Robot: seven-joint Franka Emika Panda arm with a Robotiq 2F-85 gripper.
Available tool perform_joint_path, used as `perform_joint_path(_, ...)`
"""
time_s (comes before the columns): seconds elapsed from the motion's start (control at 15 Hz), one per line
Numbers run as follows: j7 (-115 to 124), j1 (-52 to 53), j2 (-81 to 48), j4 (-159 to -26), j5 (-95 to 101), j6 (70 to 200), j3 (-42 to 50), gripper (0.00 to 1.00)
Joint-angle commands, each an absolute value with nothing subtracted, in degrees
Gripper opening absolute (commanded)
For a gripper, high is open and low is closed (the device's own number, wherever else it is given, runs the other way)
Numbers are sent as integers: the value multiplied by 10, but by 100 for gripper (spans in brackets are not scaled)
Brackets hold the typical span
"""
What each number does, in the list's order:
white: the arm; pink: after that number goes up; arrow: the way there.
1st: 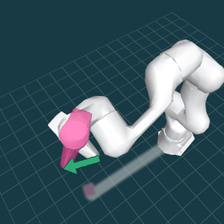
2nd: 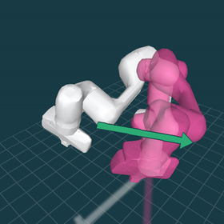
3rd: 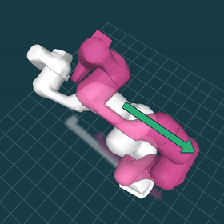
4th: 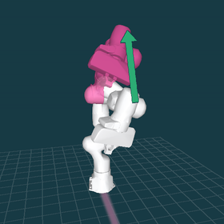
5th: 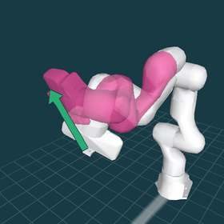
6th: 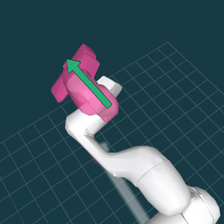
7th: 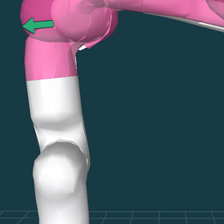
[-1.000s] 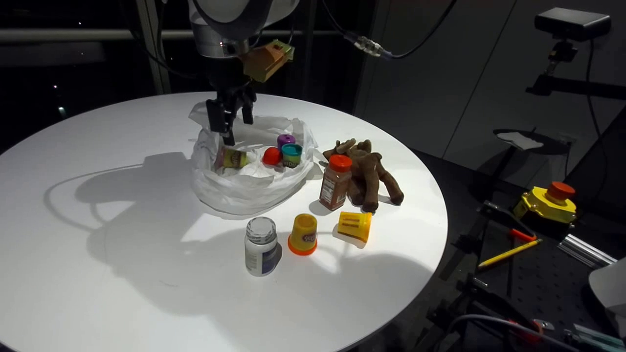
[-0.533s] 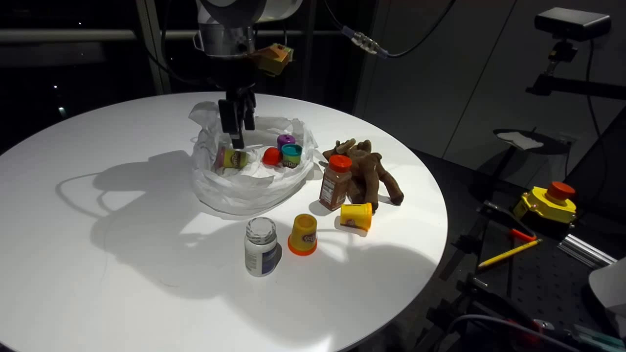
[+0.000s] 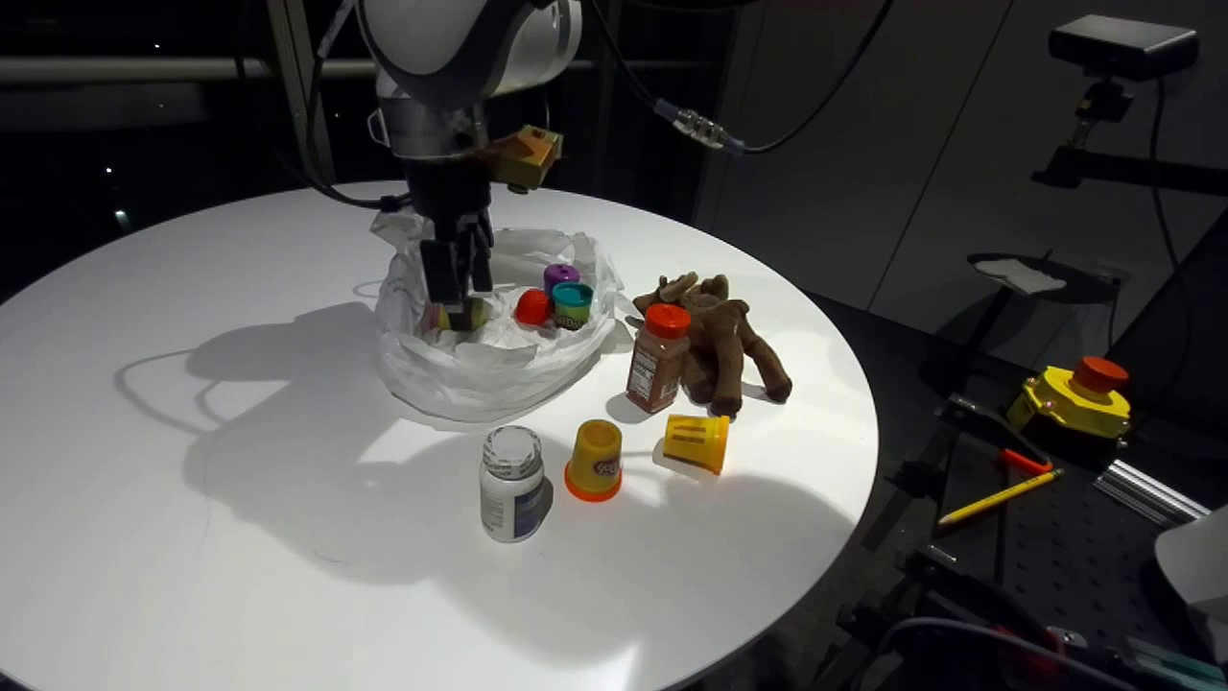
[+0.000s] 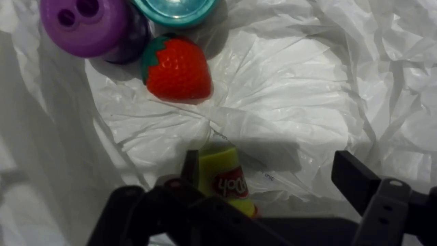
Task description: Remove the contents from the white plastic bag and put them on the table one at a time
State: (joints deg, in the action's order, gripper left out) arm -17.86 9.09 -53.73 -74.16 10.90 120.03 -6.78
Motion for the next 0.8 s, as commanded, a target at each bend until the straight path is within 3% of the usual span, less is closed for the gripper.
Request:
perform_joint_path(0.0,-169,108,-577,-685,111,1203,-64,100)
perform_joint_path(0.13,-169,116,-587,-670,115,1205,-63,100)
perform_joint_path(0.2,-169,118,-592,-664,115,1205,-62,80)
perform_joint_path(0.4,-168,125,-602,-650,120,1209,-57,56)
perform_joint_path(0.53,-164,131,-611,-637,124,1212,-51,88)
perform_joint_path(0.73,-157,136,-623,-613,128,1214,-43,100)
